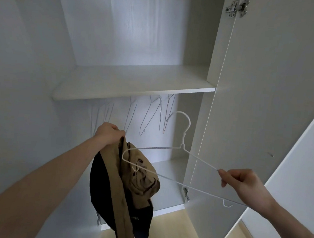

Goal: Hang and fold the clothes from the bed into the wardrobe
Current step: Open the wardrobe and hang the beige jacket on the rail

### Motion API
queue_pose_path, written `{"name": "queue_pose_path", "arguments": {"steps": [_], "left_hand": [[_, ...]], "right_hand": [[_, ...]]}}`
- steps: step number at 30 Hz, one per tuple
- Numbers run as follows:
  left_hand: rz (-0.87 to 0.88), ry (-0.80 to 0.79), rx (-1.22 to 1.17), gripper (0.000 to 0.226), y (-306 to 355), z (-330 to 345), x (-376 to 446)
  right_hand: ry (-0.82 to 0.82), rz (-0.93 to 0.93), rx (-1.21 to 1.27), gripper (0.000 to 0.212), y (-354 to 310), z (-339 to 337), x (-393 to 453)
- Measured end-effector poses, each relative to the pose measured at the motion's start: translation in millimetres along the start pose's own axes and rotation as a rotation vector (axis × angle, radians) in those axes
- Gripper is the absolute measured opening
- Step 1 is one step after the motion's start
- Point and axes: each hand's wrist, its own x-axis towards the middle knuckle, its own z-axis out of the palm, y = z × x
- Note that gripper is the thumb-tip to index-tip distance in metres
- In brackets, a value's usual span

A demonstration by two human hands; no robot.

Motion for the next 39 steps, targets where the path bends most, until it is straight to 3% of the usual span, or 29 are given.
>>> {"name": "queue_pose_path", "arguments": {"steps": [6, 11, 15, 18, 21, 25, 28, 35, 37, 39], "left_hand": [[0.067, -0.001, -0.019, 0.031, 50, -13, -13], [0.132, 0.008, -0.133, 0.023, 91, -21, -29], [0.255, 0.009, -0.197, 0.029, 122, -28, -49], [0.315, 0.023, -0.197, 0.026, 138, -36, -62], [0.382, 0.045, -0.180, 0.033, 139, -48, -71], [0.559, -0.001, -0.029, 0.032, 130, -59, -94], [0.650, -0.150, 0.117, 0.030, 119, -62, -115], [0.743, -0.369, 0.683, 0.044, 98, -46, -161], [0.757, -0.349, 0.732, 0.054, 102, -49, -163], [0.808, -0.193, 0.626, 0.065, 109, -59, -154]], "right_hand": [[0.046, -0.039, 0.026, 0.045, -4, 29, 10], [0.183, -0.062, 0.074, 0.033, -3, 73, 24], [0.045, -0.034, 0.047, 0.031, -17, 110, 36], [-0.001, 0.130, 0.228, 0.027, -33, 123, 48], [0.076, 0.278, 0.437, 0.056, -36, 127, 55], [0.234, 0.319, 0.527, 0.071, -35, 131, 50], [0.353, 0.291, 0.553, 0.083, -32, 124, 50], [0.509, 0.172, 0.552, 0.081, -40, 106, 58], [0.524, 0.149, 0.552, 0.078, -44, 101, 62], [0.528, 0.122, 0.570, 0.074, -47, 96, 63]]}}
